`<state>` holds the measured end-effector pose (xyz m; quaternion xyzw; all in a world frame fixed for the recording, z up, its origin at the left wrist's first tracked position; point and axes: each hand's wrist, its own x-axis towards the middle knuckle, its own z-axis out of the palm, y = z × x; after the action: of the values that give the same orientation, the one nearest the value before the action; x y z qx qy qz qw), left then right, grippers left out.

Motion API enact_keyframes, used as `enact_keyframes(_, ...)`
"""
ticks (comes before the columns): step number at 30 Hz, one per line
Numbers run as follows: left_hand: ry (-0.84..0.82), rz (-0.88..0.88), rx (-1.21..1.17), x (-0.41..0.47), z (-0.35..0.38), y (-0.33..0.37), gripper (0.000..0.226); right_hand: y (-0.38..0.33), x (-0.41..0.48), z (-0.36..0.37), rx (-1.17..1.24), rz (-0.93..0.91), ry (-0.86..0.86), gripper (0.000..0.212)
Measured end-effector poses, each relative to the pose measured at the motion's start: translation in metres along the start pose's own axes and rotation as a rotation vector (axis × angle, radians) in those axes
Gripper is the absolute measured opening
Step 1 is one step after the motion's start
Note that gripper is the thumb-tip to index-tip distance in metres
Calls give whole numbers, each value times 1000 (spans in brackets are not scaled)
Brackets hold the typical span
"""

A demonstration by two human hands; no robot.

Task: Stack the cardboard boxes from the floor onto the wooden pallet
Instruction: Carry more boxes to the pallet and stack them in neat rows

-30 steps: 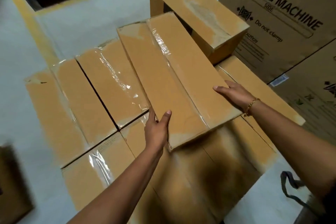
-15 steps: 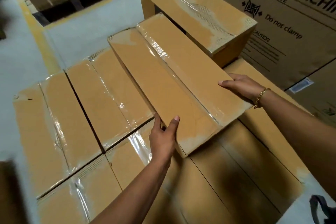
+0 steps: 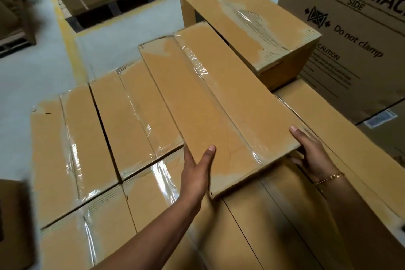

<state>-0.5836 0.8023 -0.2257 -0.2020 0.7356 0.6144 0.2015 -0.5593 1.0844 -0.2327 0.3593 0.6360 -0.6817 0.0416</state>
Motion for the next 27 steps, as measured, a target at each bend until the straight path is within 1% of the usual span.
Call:
enact_keyframes(2, 17, -17, 21, 4, -1, 0, 102, 0, 4, 5, 24, -15, 14, 21)
enact_keyframes(4, 23, -42, 24, 9, -2, 2, 105, -3, 12, 9, 33, -28, 6, 25)
enact_keyframes(5, 28, -49, 24, 13, -2, 4, 107, -5, 16, 10, 28, -29, 8, 34)
enact_keyframes(8, 43, -46, 39, 23, -2, 13, 108, -10, 29, 18, 7, -32, 37, 77)
enact_keyframes(10, 43, -38, 38, 30, -2, 20, 111, -18, 36, 25, -11, -39, 51, 95)
enact_keyframes(11, 42, -32, 39, 33, -3, 24, 113, -21, 39, 30, -17, -41, 55, 99)
enact_keyframes(13, 41, -26, 46, 41, -6, 31, 114, -27, 46, 37, -24, -44, 61, 99)
enact_keyframes(14, 40, -34, 48, 44, -7, 34, 114, -29, 49, 41, -22, -43, 63, 95)
enact_keyframes(17, 43, -58, 51, 55, -11, 42, 111, -34, 59, 54, -16, -49, 90, 73)
enact_keyframes(18, 44, -59, 57, 58, -12, 44, 111, -35, 63, 57, -15, -50, 108, 71)
enact_keyframes(22, 41, -45, 53, 70, -13, 51, 112, -42, 76, 65, -45, -71, 167, 87)
enact_keyframes(27, 61, -34, 57, 88, -13, 57, 94, -52, 90, 74, -60, -82, 182, 96)
